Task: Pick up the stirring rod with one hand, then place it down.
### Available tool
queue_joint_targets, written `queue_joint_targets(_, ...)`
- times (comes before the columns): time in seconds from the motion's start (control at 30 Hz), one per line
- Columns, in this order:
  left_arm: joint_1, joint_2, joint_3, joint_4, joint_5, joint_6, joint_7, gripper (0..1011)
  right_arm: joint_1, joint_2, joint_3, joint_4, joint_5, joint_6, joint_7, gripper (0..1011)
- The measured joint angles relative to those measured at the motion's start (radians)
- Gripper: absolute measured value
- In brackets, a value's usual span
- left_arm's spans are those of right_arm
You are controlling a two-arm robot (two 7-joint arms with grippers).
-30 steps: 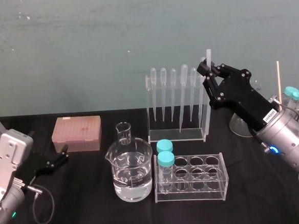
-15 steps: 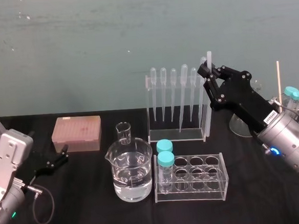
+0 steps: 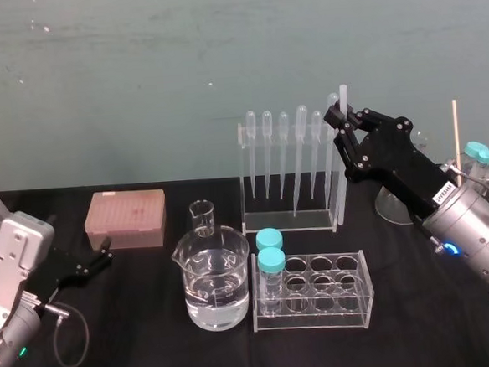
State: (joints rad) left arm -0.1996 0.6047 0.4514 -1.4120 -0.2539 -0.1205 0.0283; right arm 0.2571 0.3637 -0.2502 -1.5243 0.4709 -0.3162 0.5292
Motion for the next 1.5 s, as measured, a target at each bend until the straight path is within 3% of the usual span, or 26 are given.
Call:
queue_joint_targets(0.93,0.0,0.0,0.0,0.0,0.0,0.0,0.0,1000,0.0,-0.001,-0.002,0.003,0.001,0.004,0.0,69)
queue_joint_targets(1.1,0.0,0.0,0.0,0.0,0.0,0.0,0.0,1000,0.003,0.0,-0.004,0.015,0.034,-0.002,0.034,69)
queue_joint_targets(1.3,0.0,0.0,0.0,0.0,0.0,0.0,0.0,1000,0.017,0.008,-0.017,0.062,0.117,-0.026,0.13,69)
queue_joint_targets(1.5,0.0,0.0,0.0,0.0,0.0,0.0,0.0,1000,0.024,0.017,-0.03,0.085,0.139,-0.037,0.163,69)
